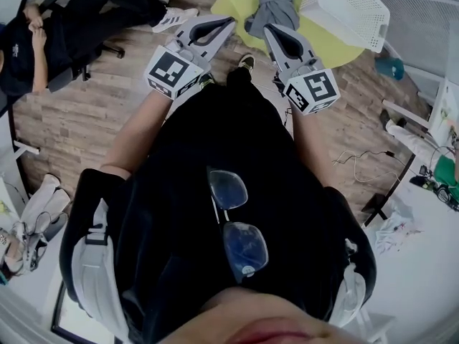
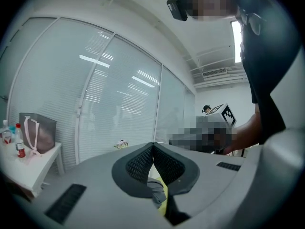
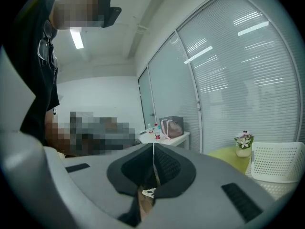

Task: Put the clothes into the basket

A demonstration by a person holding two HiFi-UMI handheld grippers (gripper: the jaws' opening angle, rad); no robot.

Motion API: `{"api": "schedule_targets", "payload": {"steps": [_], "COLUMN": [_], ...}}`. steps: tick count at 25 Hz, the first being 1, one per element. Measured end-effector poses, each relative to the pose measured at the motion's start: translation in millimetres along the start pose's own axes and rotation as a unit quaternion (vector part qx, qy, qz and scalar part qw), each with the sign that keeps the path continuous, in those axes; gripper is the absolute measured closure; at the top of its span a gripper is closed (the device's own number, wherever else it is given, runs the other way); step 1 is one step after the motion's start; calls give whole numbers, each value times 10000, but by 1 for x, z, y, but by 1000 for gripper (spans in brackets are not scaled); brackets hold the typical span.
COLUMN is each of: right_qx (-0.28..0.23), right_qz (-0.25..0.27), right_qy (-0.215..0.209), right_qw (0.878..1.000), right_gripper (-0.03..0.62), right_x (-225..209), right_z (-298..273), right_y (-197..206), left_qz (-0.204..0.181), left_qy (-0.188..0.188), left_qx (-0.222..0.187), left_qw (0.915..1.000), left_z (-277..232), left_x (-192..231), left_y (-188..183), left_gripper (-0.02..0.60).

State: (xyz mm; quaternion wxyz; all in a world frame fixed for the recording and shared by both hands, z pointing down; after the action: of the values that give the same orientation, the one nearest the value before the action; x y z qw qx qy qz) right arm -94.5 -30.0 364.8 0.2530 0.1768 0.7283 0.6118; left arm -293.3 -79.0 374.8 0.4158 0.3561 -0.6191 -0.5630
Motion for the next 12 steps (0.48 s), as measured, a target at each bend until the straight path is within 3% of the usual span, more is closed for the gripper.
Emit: {"api": "schedule_targets", "payload": {"steps": [12], "right_qx": [357], "right_qz": [-87], "right_qy": [253], "right_qw": [9990], "right_gripper": [566], "right_x": [-64], "right_z": [-25], "right_y": [18], "left_qz": [-32], "left_qy": [58], "left_qx": [147], "left_qw": [9999], "left_z": [-59], "left_x": [30], "left_y": [15], "left_gripper": [572]}}
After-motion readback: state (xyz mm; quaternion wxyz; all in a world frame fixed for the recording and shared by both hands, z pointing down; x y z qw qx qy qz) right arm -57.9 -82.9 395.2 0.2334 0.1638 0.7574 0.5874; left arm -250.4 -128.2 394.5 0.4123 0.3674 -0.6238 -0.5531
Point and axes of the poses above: the fingertips, and each gripper's own axes: z backward along the fingers, x to its left, y out of its underside, the point moved 9 cm from there along z, backward along the fingers, and after that the axes turned 6 degrees about -x, right-handed, at the moved point
